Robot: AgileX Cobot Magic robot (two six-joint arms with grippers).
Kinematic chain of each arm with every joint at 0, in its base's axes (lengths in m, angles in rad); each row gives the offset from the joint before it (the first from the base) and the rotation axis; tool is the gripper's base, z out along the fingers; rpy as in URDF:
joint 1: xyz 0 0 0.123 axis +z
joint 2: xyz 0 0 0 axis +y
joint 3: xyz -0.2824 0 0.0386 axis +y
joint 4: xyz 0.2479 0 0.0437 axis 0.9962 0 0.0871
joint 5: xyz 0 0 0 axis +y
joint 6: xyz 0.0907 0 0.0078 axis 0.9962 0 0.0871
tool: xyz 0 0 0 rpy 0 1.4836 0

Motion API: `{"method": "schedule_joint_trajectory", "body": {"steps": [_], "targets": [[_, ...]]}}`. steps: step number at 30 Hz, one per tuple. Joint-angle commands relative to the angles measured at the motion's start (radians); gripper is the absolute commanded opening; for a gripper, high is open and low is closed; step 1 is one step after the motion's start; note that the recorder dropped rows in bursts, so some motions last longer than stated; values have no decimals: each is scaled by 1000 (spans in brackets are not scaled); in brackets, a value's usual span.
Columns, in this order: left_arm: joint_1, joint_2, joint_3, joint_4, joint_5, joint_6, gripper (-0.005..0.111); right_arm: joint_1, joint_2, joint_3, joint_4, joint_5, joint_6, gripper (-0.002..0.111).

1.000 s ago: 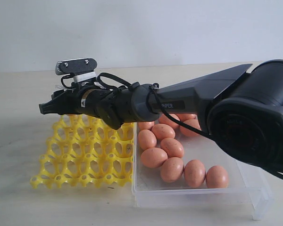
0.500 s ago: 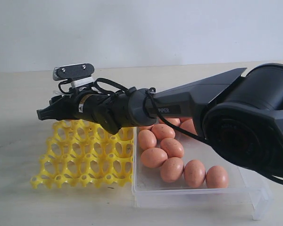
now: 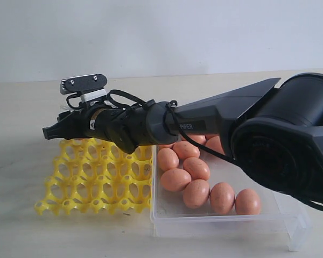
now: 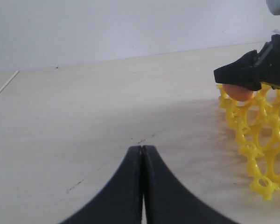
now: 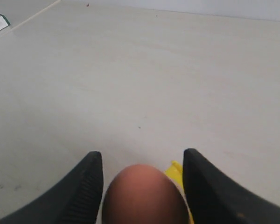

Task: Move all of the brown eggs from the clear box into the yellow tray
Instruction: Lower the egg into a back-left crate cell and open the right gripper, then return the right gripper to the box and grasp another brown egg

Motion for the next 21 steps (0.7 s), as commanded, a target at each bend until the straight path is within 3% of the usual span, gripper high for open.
{"method": "schedule_joint_trajectory", "body": {"steps": [1, 15, 19, 21], "targets": [[1, -6, -4, -3, -10, -4, 0, 3, -7, -10, -4, 7, -7, 57], [1, -6, -4, -3, -10, -4, 0, 1, -123, -10, -6, 97, -56, 56], [1, -6, -4, -3, -10, -4, 0, 7, -254, -10, -8, 335, -131, 51], [1, -6, -4, -3, -10, -4, 0, 14, -320, -8, -6, 537, -131, 41]]}}
